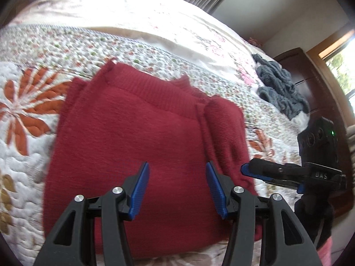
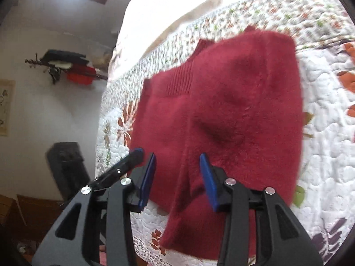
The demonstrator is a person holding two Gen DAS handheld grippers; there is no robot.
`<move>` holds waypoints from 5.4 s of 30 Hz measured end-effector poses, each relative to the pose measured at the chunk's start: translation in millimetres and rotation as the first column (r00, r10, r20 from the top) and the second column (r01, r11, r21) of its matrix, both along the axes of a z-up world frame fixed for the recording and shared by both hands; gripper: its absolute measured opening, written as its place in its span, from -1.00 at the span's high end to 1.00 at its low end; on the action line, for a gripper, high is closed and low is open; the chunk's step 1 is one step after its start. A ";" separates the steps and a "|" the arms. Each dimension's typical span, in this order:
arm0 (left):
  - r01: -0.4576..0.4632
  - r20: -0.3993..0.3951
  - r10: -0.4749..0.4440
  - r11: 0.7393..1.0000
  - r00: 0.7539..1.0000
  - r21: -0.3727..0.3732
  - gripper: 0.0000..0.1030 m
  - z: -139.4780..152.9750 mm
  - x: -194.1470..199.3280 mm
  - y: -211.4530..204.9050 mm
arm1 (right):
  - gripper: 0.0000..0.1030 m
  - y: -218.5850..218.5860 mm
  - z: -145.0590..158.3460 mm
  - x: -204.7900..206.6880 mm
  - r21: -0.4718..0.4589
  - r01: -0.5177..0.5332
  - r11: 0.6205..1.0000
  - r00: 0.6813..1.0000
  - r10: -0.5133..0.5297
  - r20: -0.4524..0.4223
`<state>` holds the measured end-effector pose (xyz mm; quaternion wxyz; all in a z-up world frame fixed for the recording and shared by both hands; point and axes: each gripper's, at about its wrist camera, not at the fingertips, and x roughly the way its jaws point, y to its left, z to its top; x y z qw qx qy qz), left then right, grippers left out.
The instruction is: Fold small clothes
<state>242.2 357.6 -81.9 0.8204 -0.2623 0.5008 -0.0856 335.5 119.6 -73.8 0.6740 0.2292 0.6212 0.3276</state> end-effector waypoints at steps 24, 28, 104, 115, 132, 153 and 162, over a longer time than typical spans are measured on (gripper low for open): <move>0.027 -0.079 -0.049 0.965 0.996 -0.262 -0.06 -48.7 65.1 -63.1 | 0.20 -100.1 -45.6 -56.5 -0.165 0.106 0.981 0.993 -0.096 0.063; 0.045 -0.085 -0.069 0.966 0.994 -0.256 0.13 -50.6 70.7 -74.0 | 0.20 -92.5 -48.8 -58.3 -0.176 0.096 0.980 0.994 -0.084 0.073; -0.066 -0.086 0.062 0.997 0.994 -0.035 0.81 -16.3 -85.7 99.1 | 0.49 36.1 -64.3 -86.9 0.006 -0.135 0.991 0.986 0.135 -0.095; -0.083 -0.099 0.080 0.996 0.992 -0.030 0.83 -38.1 -93.9 122.1 | 0.68 41.2 -66.3 -102.2 -0.079 -0.193 0.978 0.981 0.190 -0.050; -0.074 0.014 0.075 0.997 0.997 -0.038 -0.13 6.6 -47.4 143.2 | -0.03 42.4 -35.9 -70.4 -0.120 -0.170 0.978 0.982 0.178 0.060; -0.115 -0.076 0.116 0.993 0.990 0.023 0.76 -33.3 20.4 149.5 | -0.03 74.5 -50.4 -73.4 -0.178 -0.175 0.968 0.979 0.189 0.069; -0.085 -0.026 0.083 0.991 0.996 -0.099 -0.21 -3.2 -12.3 166.2 | -0.10 63.4 -31.5 -66.9 -0.118 -0.130 0.984 0.984 0.143 0.103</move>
